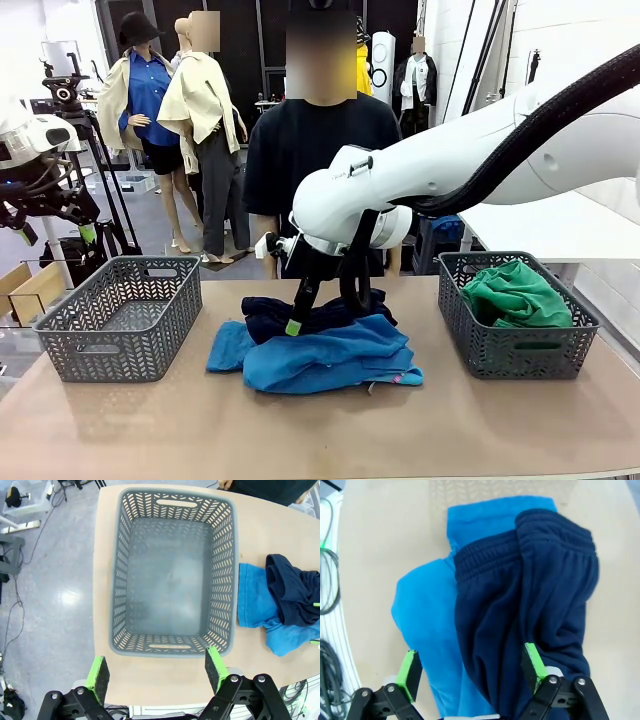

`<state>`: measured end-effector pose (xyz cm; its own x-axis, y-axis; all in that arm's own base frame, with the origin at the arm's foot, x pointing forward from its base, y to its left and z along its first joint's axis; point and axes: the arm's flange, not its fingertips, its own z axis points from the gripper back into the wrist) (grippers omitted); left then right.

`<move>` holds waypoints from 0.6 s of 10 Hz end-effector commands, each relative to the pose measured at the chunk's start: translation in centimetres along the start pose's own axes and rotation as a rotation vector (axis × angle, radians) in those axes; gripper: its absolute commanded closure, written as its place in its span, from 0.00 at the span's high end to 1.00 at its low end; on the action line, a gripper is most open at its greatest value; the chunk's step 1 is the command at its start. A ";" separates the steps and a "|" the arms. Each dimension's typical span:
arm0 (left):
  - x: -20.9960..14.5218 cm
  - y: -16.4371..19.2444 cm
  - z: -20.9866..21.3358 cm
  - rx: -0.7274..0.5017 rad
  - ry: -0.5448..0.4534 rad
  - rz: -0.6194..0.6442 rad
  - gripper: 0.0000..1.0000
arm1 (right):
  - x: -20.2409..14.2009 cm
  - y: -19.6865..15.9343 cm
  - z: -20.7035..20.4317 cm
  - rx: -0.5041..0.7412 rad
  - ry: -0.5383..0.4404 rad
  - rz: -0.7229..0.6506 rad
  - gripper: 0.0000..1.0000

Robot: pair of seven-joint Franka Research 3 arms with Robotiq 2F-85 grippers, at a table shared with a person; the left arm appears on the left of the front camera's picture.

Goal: Sort the tops and bottoms.
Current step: Lift clothes from the center of the table with your right hand.

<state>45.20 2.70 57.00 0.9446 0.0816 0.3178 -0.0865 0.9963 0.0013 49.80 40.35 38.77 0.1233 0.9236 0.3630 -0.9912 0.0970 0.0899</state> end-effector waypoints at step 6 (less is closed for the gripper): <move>0.0 0.2 0.2 0.020 0.006 -0.004 1.00 | 0.1 -0.5 -2.1 -0.037 0.079 -0.018 1.00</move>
<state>45.20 2.70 57.00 0.9446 0.0816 0.3178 -0.0865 0.9962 0.0013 49.73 40.80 36.83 0.1205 0.9451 0.3037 -0.9915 0.0994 0.0841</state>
